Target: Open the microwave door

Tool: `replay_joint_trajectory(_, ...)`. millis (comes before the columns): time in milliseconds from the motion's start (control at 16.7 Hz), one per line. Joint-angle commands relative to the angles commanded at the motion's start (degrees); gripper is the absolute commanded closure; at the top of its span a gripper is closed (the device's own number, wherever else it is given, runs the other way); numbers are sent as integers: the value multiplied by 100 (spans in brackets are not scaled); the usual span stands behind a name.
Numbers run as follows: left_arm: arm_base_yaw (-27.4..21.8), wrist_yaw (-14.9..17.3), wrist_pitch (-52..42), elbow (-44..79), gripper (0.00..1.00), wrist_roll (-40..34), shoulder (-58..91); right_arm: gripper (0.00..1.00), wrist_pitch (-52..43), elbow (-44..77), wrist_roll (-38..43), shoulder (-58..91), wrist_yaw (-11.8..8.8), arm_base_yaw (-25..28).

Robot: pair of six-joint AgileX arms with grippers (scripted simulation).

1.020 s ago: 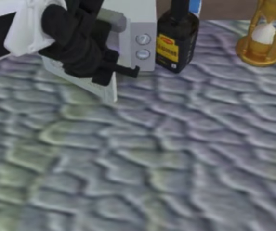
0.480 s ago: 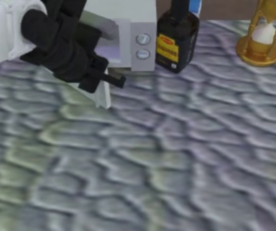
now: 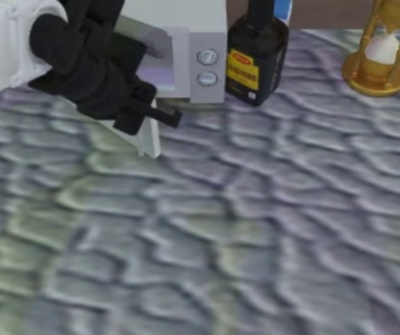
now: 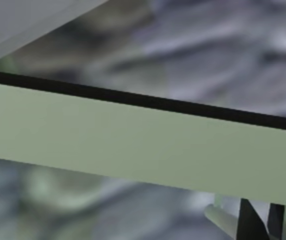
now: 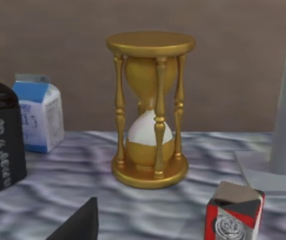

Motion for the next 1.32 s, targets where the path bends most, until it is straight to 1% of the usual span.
replay_joint_trajectory(900,0,0,0,0,100,0,0,0,0,0,0,0,0,0)
replay_joint_trajectory(1080,7,79,9,-28,100,71,-24,0,0,0,0,0,0,0)
replay_joint_trajectory(1320,220,348,-81,-283,100,608,-170,0,0,0,0,0,0,0)
